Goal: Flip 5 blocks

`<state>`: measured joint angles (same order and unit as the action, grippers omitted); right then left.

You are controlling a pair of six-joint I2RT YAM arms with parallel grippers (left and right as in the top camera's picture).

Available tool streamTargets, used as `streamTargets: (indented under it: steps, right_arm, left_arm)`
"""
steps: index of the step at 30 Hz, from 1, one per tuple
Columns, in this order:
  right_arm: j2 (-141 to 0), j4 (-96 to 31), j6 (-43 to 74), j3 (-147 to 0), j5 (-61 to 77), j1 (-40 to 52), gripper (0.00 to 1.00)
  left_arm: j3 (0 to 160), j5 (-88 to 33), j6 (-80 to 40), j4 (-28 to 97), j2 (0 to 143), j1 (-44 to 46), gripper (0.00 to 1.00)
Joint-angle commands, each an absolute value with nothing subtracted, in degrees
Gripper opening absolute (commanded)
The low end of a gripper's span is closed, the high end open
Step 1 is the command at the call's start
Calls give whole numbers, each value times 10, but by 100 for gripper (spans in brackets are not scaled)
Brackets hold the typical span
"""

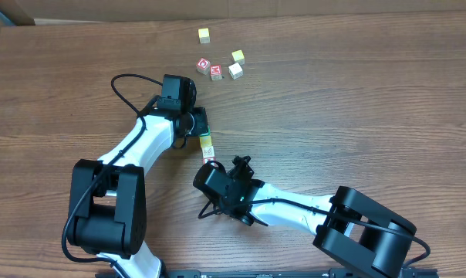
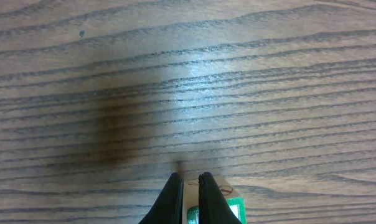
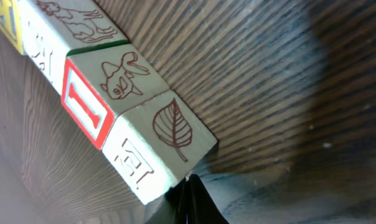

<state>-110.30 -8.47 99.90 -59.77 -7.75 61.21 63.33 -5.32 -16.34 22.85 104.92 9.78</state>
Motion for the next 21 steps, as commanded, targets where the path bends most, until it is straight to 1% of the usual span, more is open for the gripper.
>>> streamTargets:
  steps: [1,18,21]
  right_arm:
    - [-1107,-77,1005,-607,-86,611,4]
    - [-1116,-43,1005,-607,-89,615,4]
    - [-1116,-35,1000,-607,-65,614,4]
  left_arm:
    - [630,-45,-167,224,1049,103,4]
    - [630,-45,-167,222,1049,103,4]
    - [630,-45,-167,220,1049,103,4]
